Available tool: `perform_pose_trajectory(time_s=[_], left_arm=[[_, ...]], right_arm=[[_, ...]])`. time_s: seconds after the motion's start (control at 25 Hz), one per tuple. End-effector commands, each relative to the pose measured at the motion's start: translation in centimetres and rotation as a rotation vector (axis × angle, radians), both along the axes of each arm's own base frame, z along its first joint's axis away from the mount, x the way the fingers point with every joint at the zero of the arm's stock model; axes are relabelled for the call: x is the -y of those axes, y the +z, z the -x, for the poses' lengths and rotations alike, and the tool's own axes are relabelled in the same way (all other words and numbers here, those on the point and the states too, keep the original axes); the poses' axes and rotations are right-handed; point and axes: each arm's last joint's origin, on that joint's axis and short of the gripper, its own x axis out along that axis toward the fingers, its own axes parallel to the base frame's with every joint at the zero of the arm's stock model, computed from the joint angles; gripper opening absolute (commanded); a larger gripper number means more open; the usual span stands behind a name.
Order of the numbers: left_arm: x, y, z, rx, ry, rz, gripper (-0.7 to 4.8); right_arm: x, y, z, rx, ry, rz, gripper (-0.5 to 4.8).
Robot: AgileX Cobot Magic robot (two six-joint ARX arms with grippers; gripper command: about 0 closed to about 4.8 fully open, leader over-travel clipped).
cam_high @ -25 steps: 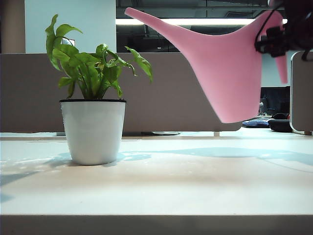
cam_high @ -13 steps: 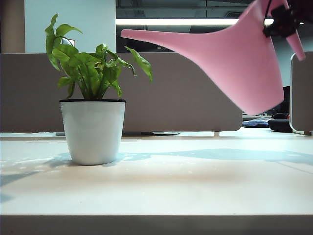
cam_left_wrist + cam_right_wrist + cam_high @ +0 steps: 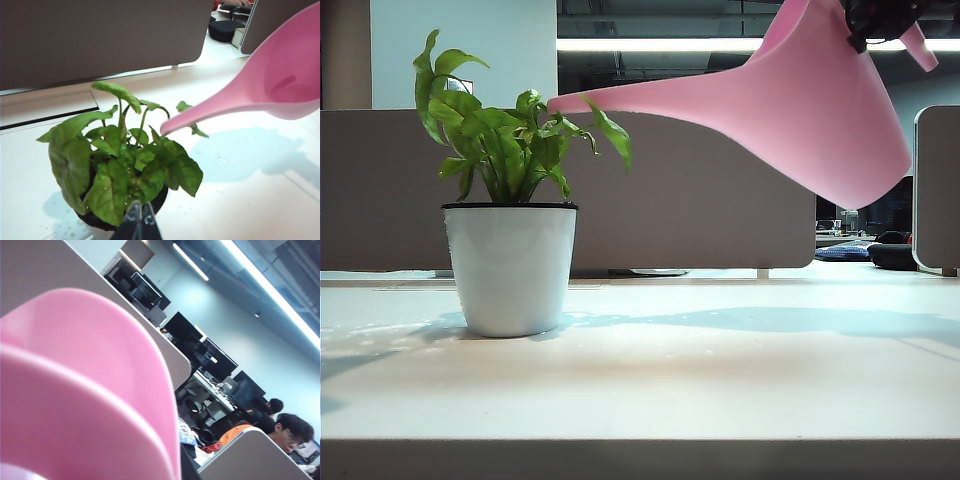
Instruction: Pick up the watering can from the table, water the potted plant, and put the can back.
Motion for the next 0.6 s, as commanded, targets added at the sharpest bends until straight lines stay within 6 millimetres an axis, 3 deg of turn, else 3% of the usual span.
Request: perform_pose_trajectory(time_s=[0.04,0.24,0.6], left_arm=[[0.0,0.1,0.1,-0.002,-0.006,0.0,-0.04],[0.0,0.0,0.2,-0.016,-0.006,-0.005,-0.04],[0.0,0.0,0.2,-0.017,-0.006,-0.005,-0.04]], right_arm=[[-0.3,2.3,0.7,0.121,-0.011,0.02,1.37],[-0.2,4.0,1.0,0.177,-0.013,0.022,1.37],[-0.4,5.4,1.8,0.222,-0.002,0.039,1.36]])
